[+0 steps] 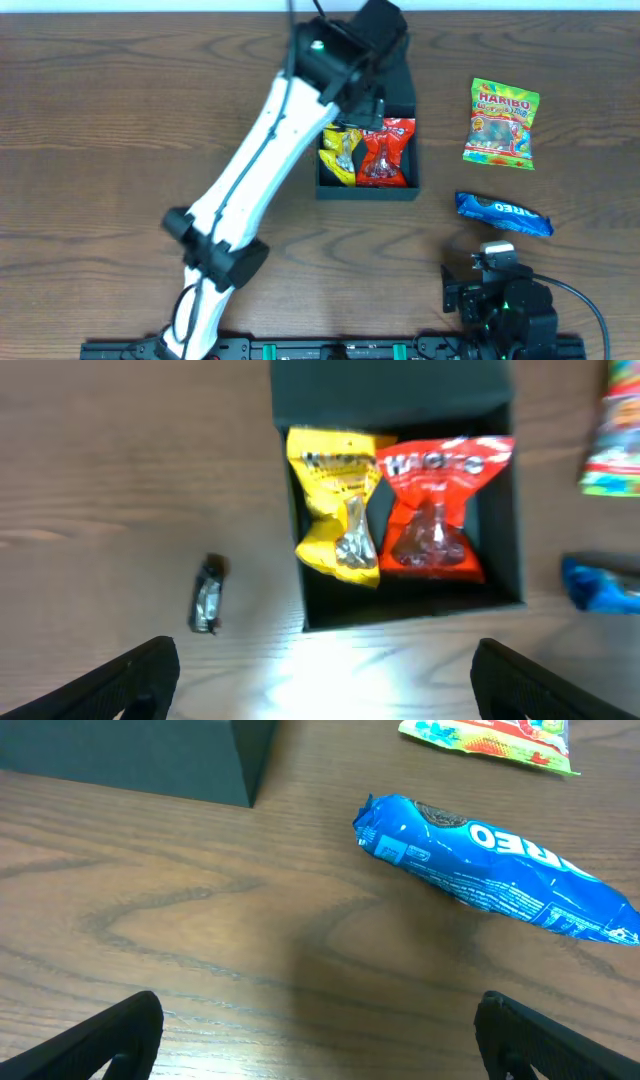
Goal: Pack container
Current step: 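Open the left gripper and retract the left arm toward rest, then move the right gripper up to the green HARIBO Worms bag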
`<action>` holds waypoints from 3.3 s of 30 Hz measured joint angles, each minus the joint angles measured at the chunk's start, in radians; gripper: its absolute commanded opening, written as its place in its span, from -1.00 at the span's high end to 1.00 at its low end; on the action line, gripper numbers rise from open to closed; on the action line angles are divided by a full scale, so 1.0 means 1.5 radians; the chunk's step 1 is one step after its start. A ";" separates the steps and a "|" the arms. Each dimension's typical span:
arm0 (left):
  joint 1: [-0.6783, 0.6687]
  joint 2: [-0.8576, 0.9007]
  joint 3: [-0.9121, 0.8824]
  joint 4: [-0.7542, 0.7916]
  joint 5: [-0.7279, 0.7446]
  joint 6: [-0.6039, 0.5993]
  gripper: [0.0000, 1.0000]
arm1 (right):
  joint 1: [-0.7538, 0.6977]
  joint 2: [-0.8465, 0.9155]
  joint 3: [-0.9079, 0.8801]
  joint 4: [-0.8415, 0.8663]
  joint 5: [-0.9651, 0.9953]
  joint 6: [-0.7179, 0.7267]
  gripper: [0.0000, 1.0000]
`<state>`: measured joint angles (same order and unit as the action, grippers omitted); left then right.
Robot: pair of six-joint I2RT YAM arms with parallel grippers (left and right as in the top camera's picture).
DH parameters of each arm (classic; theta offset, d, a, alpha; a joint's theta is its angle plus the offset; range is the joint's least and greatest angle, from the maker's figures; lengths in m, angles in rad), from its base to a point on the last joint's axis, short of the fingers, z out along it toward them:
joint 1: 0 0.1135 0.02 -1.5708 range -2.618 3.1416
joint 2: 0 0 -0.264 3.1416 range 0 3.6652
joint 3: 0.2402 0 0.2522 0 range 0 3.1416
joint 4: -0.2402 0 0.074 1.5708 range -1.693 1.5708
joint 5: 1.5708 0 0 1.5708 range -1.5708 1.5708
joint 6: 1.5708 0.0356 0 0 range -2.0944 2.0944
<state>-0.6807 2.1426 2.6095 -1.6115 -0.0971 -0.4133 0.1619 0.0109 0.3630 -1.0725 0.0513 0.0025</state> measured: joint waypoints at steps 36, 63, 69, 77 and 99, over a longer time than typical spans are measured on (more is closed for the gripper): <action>-0.001 -0.845 -0.989 0.312 -0.118 0.014 -0.91 | 0.000 0.000 0.000 0.000 0.000 0.000 -0.99; -0.001 -0.845 -0.989 0.307 -0.120 0.014 -0.91 | 0.000 0.000 0.000 0.026 0.007 -0.007 -0.98; -0.001 -0.845 -0.989 0.306 -0.120 0.014 -0.90 | 0.000 0.000 -0.001 0.165 -0.017 0.010 -0.98; -0.001 -0.845 -0.989 0.306 -0.119 0.014 -0.90 | 0.000 0.000 -0.002 0.251 -0.050 0.046 -0.99; -0.001 -0.845 -0.990 0.306 -0.120 0.014 -0.90 | 0.000 0.445 0.422 0.140 -0.115 0.217 -0.99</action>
<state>-0.6823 0.8745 1.1252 -1.1530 -0.2764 -0.3927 0.1619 0.6788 0.9962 -0.8631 -0.1207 0.3275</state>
